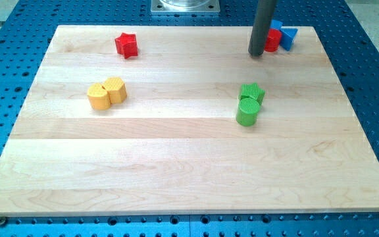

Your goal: Move your arm below the red star

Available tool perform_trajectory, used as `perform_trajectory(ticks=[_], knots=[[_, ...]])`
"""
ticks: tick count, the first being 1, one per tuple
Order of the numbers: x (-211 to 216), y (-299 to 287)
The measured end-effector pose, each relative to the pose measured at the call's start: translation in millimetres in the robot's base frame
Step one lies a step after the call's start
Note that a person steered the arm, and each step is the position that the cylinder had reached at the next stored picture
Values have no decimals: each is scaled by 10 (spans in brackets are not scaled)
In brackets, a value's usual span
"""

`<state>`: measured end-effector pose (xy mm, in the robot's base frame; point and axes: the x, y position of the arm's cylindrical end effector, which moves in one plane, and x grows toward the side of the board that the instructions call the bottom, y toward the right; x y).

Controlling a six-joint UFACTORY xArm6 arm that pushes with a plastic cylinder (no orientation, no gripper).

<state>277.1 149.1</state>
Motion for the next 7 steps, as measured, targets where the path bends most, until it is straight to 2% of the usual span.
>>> perform_trajectory(ticks=[5,6,7], knots=[[0,43],[0,-280],[18,-855]])
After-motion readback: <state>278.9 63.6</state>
